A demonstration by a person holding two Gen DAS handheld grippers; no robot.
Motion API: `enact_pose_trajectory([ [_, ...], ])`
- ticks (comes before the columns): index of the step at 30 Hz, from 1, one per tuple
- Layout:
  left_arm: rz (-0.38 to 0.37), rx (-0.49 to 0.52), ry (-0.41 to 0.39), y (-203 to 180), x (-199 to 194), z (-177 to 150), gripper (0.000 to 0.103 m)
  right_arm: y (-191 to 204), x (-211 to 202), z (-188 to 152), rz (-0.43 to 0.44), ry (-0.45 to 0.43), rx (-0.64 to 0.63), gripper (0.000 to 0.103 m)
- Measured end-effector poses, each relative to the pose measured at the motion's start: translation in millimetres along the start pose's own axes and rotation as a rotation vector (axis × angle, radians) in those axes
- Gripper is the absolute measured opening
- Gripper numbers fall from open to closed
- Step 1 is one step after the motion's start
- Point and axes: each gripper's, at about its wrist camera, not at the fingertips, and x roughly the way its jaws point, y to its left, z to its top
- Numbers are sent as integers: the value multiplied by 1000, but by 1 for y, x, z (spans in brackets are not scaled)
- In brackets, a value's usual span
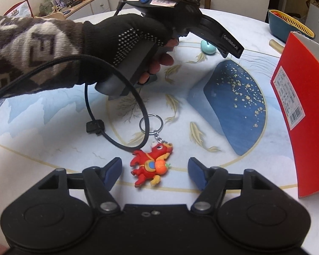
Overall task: Organize objects
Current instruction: 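Close left tool on the teal egg while right tool grasps the red dragon keychain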
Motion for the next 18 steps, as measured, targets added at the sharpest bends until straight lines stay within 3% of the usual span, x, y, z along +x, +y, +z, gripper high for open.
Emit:
enact_pose_trajectory([
  [5,-10,2,15,-1,5,0,80,-2,-1,1,-3,-9,2,55],
  [8,-12,4,7,-2,5,0,76,0,-1,0,-3,-10,-8,53],
  [14,-34,9,-1,-6,5,2,52,3,-1,0,-10,-10,-38,40],
  [18,-40,14,-3,-7,4,3,35,0,-2,-1,-11,-15,-21,37],
])
